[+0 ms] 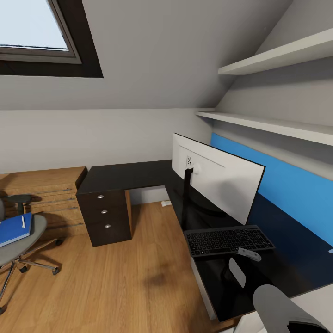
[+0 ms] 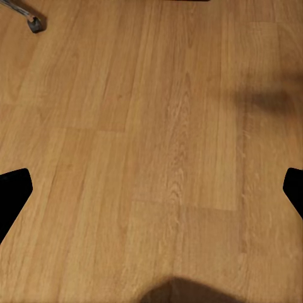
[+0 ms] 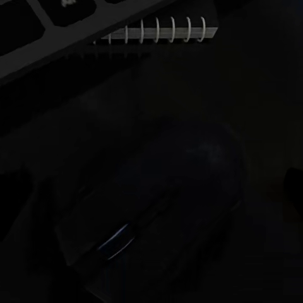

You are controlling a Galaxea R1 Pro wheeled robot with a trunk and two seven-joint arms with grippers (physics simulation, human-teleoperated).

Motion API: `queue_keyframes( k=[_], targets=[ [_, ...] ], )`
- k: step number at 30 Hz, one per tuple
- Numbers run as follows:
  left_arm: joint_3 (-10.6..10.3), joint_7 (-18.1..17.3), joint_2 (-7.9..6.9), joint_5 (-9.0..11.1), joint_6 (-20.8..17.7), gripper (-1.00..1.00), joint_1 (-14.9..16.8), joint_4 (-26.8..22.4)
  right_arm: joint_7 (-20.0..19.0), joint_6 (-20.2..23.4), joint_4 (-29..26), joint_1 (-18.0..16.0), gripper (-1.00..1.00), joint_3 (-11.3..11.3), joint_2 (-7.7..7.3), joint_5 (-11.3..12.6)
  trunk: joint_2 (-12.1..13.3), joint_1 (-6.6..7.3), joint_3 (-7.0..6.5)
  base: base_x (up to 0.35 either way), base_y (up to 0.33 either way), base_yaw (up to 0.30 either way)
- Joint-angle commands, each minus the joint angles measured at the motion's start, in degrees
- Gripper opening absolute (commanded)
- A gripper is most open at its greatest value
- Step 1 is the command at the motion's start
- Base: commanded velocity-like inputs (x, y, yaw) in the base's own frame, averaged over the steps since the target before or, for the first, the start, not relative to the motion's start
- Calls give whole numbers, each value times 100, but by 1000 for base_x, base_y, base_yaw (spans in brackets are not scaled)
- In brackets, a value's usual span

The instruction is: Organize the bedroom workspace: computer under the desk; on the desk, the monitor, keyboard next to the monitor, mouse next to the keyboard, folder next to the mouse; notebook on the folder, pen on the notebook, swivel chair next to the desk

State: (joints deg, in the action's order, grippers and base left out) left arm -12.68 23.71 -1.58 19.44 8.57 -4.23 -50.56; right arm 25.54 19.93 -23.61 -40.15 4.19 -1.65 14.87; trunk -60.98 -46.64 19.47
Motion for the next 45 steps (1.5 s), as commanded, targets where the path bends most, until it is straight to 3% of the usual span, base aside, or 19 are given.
queue_keyframes(
  k=[1, 30, 35, 45],
  targets=[
    [-33, 37, -9, 60, 30, 100, 2, -6, 30, 19, -12, -1, 100, -5, -1, 52, -4, -1, 6, 0, 0, 0],
    [-33, 37, 35, 60, 24, 100, 2, 1, 39, 20, -12, -1, 100, -5, 7, 52, -125, -67, 60, 0, 0, 0],
    [-33, 37, 97, 56, 22, 100, 2, 5, 39, 20, -12, -1, 100, -5, 7, 52, -285, -154, 131, 0, 0, 0],
    [-33, 27, 165, 52, 22, 100, 2, 11, 39, 20, -12, -1, 100, -5, 7, 52, -285, -154, 131, 0, 0, 0]
  ],
)
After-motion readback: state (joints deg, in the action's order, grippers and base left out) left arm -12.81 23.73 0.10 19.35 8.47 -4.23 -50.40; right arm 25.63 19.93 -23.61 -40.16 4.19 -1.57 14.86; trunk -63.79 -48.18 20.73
